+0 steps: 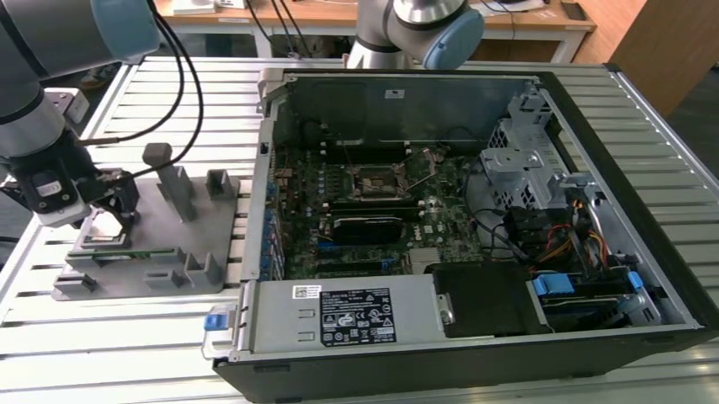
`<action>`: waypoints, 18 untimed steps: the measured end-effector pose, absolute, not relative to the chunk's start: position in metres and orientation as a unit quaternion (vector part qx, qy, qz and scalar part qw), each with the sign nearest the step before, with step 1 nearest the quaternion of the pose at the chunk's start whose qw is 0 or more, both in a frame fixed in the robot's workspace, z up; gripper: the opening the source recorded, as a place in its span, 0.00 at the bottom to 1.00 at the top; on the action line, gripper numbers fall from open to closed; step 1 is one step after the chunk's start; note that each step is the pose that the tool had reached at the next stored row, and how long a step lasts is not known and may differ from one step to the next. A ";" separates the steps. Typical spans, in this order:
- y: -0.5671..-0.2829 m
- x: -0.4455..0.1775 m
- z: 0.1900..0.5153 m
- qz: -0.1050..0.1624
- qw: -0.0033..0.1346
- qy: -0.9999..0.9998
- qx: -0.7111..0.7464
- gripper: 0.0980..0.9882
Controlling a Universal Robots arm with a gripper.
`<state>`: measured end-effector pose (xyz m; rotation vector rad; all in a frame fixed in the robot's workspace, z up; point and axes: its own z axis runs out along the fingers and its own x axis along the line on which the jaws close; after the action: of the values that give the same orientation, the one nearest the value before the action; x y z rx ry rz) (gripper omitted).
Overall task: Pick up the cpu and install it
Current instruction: 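Pick up the cpu and move it towards the insertion slot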
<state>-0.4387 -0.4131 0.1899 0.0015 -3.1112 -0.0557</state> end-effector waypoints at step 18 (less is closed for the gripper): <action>-0.413 -0.438 0.186 -0.011 0.015 -1.000 0.000 0.52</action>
<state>-0.4385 -0.4128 0.1861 0.0013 -3.1114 -0.0354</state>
